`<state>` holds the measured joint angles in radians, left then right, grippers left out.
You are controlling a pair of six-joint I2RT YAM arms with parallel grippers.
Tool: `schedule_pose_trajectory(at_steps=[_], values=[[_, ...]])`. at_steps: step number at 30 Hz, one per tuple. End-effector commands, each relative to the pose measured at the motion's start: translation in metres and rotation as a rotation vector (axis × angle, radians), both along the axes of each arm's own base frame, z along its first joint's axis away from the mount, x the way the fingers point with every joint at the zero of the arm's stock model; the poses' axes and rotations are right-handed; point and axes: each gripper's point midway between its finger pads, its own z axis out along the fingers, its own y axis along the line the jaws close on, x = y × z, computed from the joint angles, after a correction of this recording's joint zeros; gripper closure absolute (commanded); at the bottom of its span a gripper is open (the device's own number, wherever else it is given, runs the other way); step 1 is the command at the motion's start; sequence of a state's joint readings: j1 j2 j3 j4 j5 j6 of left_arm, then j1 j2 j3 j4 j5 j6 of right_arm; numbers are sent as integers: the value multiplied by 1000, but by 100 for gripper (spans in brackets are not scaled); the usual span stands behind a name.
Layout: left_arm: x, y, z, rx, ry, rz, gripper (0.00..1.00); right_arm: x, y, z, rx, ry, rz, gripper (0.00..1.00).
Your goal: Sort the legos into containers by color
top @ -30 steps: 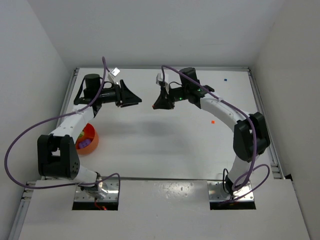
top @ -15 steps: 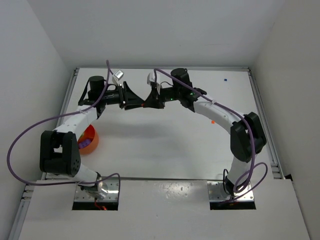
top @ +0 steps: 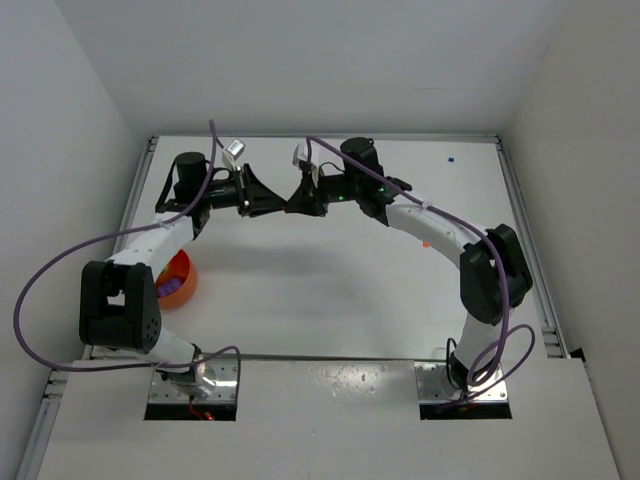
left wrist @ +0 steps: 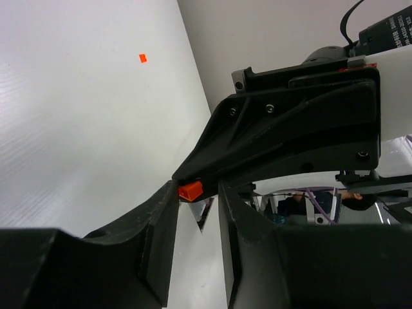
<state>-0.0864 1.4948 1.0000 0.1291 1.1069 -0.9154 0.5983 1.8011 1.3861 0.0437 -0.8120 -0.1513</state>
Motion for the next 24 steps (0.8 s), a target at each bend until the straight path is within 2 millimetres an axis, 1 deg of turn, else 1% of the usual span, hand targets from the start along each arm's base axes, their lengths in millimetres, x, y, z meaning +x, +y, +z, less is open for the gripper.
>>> schedule_pose_trajectory(at_steps=[1,2,3,5,6,8,9,10,12,14,16,17,18,20,21,23,24], values=[[-9,-2,4,-22,-12,-38,65,13,15,34,107,-104,-45,100],[-11,-2,0,-26,14,-36,67,14,15,32,113,-96,-59,100],[-12,-2,-1,-30,21,-34,67,18,17,42,150,-102,-80,100],[-14,-3,-2,-37,29,-41,68,21,17,44,174,-93,-106,100],[-13,-3,0,-46,41,-38,68,23,19,54,209,-117,-106,100],[-15,0,-2,-59,52,-35,68,23,19,56,234,-99,-119,100],[-14,-1,0,-66,60,-33,68,24,20,65,266,-119,-118,100],[-14,2,0,-69,60,-32,68,24,22,63,272,-99,-121,100],[-14,2,-4,-79,97,-28,66,24,22,70,296,-107,-120,100],[-12,4,-6,-84,115,-26,60,23,27,68,299,-96,-121,100],[-12,4,-6,-84,116,-26,59,25,26,70,313,-101,-133,100],[-12,4,-4,-88,116,-24,59,26,27,67,315,-103,-133,100],[-12,4,-4,-88,116,-24,59,22,31,67,315,-101,-124,100],[-14,4,-4,-90,117,-33,59,22,31,72,331,-104,-123,100],[-13,4,-2,-95,118,-32,59,24,32,66,325,-96,-124,100],[-13,4,-1,-98,117,-31,59,18,36,66,326,-84,-105,100],[-11,8,1,-101,105,-29,59,18,36,66,326,-84,-105,100]])
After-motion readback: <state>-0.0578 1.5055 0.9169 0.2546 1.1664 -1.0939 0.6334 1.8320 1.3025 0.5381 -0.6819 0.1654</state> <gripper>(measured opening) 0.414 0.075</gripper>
